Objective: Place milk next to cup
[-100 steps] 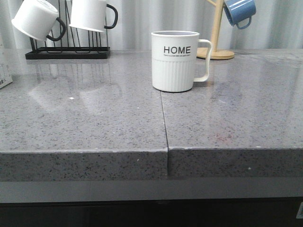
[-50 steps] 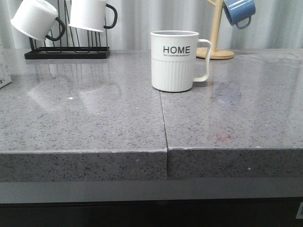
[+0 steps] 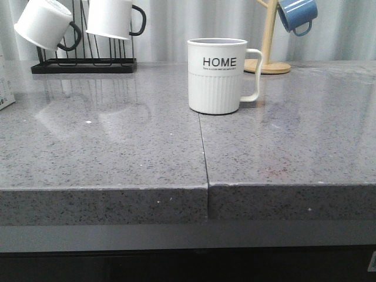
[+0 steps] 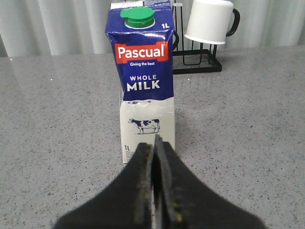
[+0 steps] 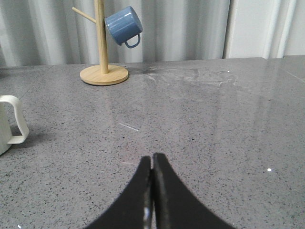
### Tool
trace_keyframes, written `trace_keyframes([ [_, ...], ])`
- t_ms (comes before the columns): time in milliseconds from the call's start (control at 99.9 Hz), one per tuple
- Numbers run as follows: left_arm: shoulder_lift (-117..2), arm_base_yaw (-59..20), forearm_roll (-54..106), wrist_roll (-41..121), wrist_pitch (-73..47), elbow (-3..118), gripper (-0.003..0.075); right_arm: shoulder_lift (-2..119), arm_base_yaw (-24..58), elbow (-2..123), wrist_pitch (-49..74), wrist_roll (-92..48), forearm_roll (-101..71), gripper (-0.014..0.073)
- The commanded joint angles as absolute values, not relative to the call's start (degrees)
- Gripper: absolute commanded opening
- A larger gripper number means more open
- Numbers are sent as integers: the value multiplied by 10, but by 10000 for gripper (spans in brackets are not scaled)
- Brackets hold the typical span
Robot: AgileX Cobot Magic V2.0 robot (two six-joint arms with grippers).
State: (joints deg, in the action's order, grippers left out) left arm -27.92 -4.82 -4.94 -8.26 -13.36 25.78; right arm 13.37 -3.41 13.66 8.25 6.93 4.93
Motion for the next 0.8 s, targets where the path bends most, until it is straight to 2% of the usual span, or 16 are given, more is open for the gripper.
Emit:
trace_keyframes([
  [0,-327,-50,-42,-87,-100,304,-21,139,-37,152,40,70,53,-120],
  [300,-416,-50,-44,-87,-79,321,-19,139,-37,152,40,70,53,-120],
  [370,-427,-50,-44,-87,-79,321,8,139,-37,152,40,70,53,-120],
  [461,-435,-50,-44,-87,-79,321,146,139,-37,152,40,70,53,-120],
  [501,-435,-50,-44,-87,-79,321,264,139,-37,152,40,70,53,-120],
  [511,-435,-50,-44,-87,-79,321,264,139,-37,152,40,70,53,-120],
  [631,-435,-50,-44,-87,-67,321,615,139,-37,152,40,70,53,-120],
  [681,-435,-50,-42,-87,-47,319,711,139,-37,152,40,70,53,-120],
  [711,-435,-50,-41,-87,-40,319,716,139,-37,152,40,70,53,-120],
  [791,-435,-50,-41,-87,-26,319,660,139,-37,152,40,70,53,-120],
])
